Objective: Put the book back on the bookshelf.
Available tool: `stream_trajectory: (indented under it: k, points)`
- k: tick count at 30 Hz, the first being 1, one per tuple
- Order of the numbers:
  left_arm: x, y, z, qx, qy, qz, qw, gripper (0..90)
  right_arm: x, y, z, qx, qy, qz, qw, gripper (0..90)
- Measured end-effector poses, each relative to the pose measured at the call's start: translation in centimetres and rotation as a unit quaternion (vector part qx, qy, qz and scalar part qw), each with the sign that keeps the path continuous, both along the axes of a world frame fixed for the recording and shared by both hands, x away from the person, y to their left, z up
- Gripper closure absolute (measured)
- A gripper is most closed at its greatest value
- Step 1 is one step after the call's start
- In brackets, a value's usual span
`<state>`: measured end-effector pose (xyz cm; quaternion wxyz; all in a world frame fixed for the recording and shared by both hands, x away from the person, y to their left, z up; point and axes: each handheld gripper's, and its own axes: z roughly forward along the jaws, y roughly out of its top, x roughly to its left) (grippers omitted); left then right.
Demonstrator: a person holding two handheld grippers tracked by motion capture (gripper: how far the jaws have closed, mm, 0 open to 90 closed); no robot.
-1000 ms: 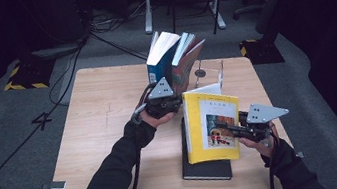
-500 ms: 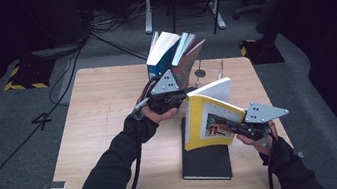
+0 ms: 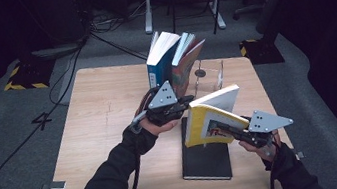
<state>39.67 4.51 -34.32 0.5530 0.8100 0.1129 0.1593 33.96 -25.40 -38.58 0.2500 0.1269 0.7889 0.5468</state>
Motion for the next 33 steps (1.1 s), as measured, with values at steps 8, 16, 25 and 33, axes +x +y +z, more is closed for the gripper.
stream_trajectory:
  k: [8, 16, 25, 33]
  points:
    - [-1.5, 1.7, -3.4, 0.04, 0.018, 0.018, 0.9989, 67.3, -0.5, 0.0, -0.1, -0.002, -0.005, 0.001, 1.0, 85.8]
    - [-3.1, 2.0, -6.5, 0.066, 0.046, -0.018, 0.9966, 61.7, -0.7, 0.0, -0.2, 0.0, -0.003, 0.002, 1.0, 85.7]
    - [-2.9, -1.3, -8.7, 0.062, 0.069, -0.028, 0.9953, 51.0, -0.9, -0.2, -0.3, 0.002, -0.003, 0.004, 1.0, 83.4]
    - [-2.4, -3.3, -8.7, 0.043, 0.063, -0.026, 0.9968, 49.9, -1.3, -1.7, -0.6, 0.003, 0.004, -0.004, 1.0, 80.6]
